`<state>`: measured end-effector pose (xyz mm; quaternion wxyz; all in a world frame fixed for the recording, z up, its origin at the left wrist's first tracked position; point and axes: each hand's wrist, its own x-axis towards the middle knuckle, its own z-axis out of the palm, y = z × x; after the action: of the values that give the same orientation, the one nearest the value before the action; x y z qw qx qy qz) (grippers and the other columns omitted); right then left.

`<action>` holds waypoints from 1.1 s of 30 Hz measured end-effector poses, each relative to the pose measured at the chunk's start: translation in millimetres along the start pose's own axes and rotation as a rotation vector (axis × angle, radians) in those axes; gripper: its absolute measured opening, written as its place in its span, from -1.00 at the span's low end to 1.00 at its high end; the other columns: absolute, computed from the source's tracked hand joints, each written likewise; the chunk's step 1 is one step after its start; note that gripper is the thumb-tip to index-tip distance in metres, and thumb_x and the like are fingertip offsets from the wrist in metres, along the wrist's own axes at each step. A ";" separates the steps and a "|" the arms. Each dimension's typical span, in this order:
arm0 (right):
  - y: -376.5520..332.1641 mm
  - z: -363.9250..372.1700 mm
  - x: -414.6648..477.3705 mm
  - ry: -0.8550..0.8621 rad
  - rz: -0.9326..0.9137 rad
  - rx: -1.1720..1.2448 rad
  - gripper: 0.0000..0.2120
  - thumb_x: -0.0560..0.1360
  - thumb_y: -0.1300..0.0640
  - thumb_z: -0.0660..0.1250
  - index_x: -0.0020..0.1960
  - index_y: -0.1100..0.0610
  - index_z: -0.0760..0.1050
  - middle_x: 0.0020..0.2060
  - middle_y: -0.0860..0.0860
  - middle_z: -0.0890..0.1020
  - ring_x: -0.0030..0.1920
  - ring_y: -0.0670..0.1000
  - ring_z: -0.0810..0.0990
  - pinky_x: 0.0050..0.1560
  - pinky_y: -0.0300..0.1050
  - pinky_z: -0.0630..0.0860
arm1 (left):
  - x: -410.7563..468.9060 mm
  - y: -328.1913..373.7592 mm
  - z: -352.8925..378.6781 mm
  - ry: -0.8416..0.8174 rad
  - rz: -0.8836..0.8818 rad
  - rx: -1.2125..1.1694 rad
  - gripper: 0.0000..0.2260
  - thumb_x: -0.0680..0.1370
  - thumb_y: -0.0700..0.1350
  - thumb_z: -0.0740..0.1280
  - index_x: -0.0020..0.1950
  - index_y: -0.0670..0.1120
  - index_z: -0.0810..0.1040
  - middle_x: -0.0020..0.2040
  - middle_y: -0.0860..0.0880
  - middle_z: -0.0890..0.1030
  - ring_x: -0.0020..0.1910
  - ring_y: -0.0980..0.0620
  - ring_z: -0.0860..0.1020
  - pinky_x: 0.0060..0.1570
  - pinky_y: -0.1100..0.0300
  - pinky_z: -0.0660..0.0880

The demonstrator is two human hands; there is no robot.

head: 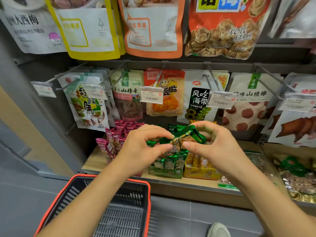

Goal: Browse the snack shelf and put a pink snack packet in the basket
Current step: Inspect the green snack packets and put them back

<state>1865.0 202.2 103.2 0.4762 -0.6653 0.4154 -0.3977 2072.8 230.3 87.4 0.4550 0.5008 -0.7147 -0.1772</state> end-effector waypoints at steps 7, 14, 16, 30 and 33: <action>3.3 15.5 -4.3 0.036 -0.129 -0.490 -0.62 0.33 0.02 0.57 0.14 -0.07 0.63 -0.10 -0.32 0.58 0.01 -0.25 0.54 0.09 -0.32 0.44 | -3.0 10.7 8.4 -0.056 0.063 -0.022 -0.80 0.39 -0.22 0.45 -0.04 0.00 0.59 -0.16 0.11 0.59 -0.16 0.10 0.59 -0.21 0.18 0.59; 8.5 19.7 -5.0 -0.053 -0.146 -0.506 -0.63 0.35 0.02 0.55 0.14 -0.13 0.64 0.01 -0.22 0.68 0.04 -0.28 0.57 0.10 -0.28 0.49 | -1.5 17.8 4.5 -0.047 -0.006 -0.135 -0.81 0.41 -0.15 0.52 -0.01 0.01 0.68 -0.18 0.10 0.63 -0.17 0.12 0.60 -0.23 0.24 0.56; 9.8 23.2 -4.9 -0.080 -0.163 -0.529 -0.64 0.37 0.00 0.52 0.15 -0.15 0.61 0.01 -0.24 0.67 0.05 -0.26 0.56 0.10 -0.23 0.49 | -0.3 17.0 2.5 -0.013 0.031 -0.116 -0.88 0.40 -0.20 0.51 -0.09 -0.04 0.72 -0.20 0.07 0.66 -0.18 0.12 0.62 -0.19 0.28 0.54; 10.9 33.2 -11.6 -0.265 -0.110 -0.274 -0.82 0.56 -0.13 0.27 0.15 -0.19 0.41 -0.06 -0.12 0.63 -0.06 -0.07 0.61 0.02 0.13 0.55 | 6.2 -0.7 -9.3 0.072 -0.315 -0.443 -0.81 0.57 -0.26 0.30 -0.17 -0.03 0.59 -0.36 0.00 0.57 -0.42 0.11 0.50 -0.39 0.27 0.49; 11.5 28.1 -10.6 -0.257 -0.095 -0.351 -0.82 0.56 -0.12 0.27 0.15 -0.17 0.44 -0.11 -0.14 0.63 -0.14 -0.12 0.60 -0.05 0.07 0.56 | 3.1 2.4 -13.5 0.009 -0.227 -0.255 -0.83 0.54 -0.27 0.36 -0.02 -0.01 0.64 -0.11 -0.03 0.65 -0.13 0.05 0.59 -0.06 0.06 0.56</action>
<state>1885.4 218.3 84.2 0.3827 -0.8019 0.3824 -0.2533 2082.4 231.3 97.6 0.4949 0.5173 -0.6232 -0.3147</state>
